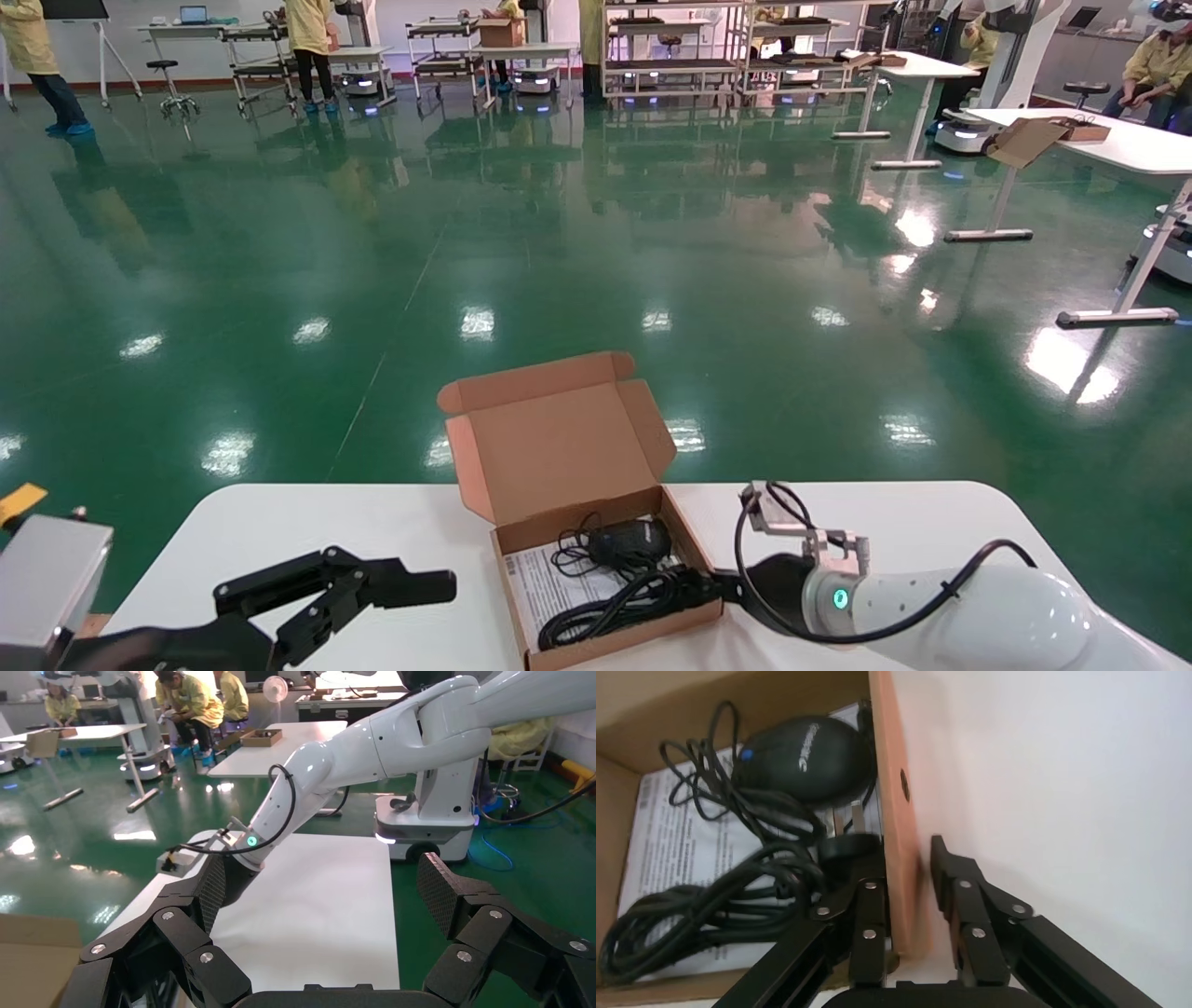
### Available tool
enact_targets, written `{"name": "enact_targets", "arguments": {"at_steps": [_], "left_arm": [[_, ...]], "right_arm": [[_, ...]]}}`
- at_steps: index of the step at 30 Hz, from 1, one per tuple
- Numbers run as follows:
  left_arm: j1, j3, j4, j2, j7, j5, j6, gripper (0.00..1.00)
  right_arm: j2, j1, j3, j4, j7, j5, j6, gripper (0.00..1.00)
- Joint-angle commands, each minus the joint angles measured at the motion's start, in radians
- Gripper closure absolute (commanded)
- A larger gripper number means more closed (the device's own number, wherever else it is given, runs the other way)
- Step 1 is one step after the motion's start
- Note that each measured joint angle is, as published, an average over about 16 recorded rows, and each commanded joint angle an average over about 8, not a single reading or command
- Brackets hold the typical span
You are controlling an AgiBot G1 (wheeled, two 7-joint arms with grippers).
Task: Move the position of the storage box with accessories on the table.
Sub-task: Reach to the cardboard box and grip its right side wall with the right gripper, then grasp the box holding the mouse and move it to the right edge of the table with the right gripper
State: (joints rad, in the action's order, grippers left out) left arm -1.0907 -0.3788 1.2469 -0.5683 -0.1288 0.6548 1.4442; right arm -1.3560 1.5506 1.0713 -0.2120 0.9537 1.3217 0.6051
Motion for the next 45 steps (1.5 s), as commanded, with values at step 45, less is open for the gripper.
{"name": "enact_targets", "arguments": {"at_steps": [45], "left_arm": [[0.000, 0.000, 0.000, 0.000, 0.000, 0.000, 0.000, 0.00]], "right_arm": [[0.292, 0.382, 0.008, 0.183, -0.225, -0.026, 0.299, 1.00]]}}
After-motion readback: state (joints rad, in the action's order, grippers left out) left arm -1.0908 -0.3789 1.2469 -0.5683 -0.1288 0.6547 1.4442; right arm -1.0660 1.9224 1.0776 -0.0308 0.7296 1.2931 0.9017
